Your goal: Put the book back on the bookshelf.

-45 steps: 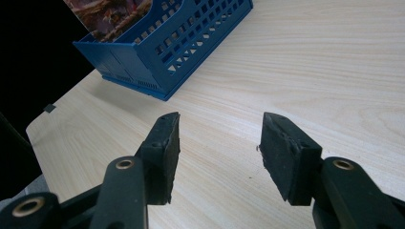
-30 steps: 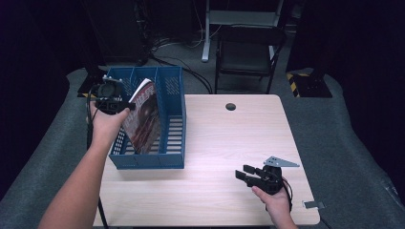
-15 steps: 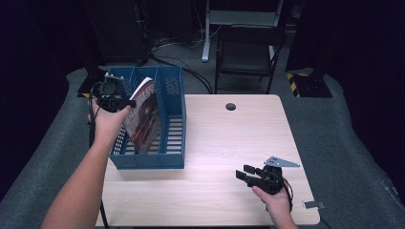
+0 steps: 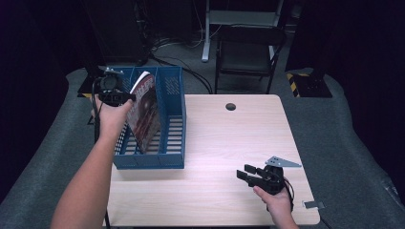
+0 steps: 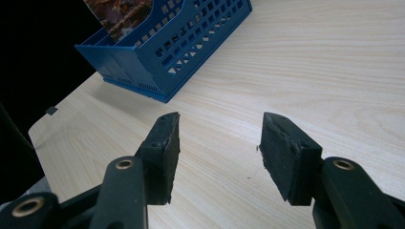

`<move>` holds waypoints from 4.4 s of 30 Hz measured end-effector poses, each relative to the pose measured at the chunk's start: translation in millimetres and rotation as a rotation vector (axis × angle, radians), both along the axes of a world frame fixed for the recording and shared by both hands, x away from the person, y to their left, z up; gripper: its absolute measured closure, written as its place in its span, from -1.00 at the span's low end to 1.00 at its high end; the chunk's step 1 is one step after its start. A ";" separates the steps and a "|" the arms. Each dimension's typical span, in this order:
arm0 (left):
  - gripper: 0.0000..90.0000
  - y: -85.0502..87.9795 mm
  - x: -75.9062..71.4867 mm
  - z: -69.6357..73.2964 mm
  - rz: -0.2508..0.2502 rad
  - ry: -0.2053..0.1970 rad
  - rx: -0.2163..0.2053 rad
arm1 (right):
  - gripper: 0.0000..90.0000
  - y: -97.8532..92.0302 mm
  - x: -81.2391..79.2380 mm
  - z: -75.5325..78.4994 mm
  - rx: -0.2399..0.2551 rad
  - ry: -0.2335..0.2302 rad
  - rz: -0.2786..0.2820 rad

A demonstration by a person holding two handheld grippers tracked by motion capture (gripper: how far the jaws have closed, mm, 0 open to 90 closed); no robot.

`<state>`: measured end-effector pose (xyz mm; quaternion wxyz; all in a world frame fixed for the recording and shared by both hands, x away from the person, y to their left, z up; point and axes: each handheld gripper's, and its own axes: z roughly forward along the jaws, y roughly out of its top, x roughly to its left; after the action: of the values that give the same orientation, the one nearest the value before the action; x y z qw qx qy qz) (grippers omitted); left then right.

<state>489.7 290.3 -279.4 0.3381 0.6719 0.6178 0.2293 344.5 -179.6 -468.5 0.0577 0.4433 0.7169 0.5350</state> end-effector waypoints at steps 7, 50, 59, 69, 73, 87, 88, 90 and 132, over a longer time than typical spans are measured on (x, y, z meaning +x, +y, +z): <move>0.86 2.5 6.4 -3.8 0.051 -0.020 -0.012 | 0.07 -1.3 0.0 0.4 0.008 0.001 0.003; 0.41 -1.0 8.2 -15.8 0.085 -0.048 -0.022 | 0.06 -2.9 0.1 -0.4 0.013 0.009 0.002; 0.10 5.5 6.3 -21.2 0.073 -0.037 -0.028 | 0.06 -1.7 0.2 -0.8 0.013 0.012 0.007; -0.05 7.6 0.4 -23.3 0.047 -0.049 -0.048 | 0.03 -1.4 1.8 -2.0 0.000 0.011 0.006; -0.09 8.3 -1.9 -25.2 0.033 -0.045 -0.049 | 0.02 1.4 1.8 -2.3 -0.004 0.019 0.012; -0.10 9.3 -16.6 -2.0 -0.013 -0.052 -0.034 | 0.01 7.0 5.1 -6.6 -0.021 0.023 0.036; -0.10 9.8 -17.3 -0.5 -0.013 -0.053 -0.032 | 0.01 6.6 4.4 -6.1 -0.018 0.030 0.036; -0.10 11.6 -20.2 4.4 -0.019 -0.044 -0.027 | 0.01 6.0 4.6 -5.8 -0.017 0.025 0.033; -0.10 24.4 -90.6 0.8 -0.192 -0.038 -0.023 | 0.00 8.4 8.8 -6.7 -0.020 0.032 0.031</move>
<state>399.1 314.8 -278.7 0.3779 0.7197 0.5466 0.2012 353.2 -171.3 -475.2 0.0422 0.4399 0.7298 0.5216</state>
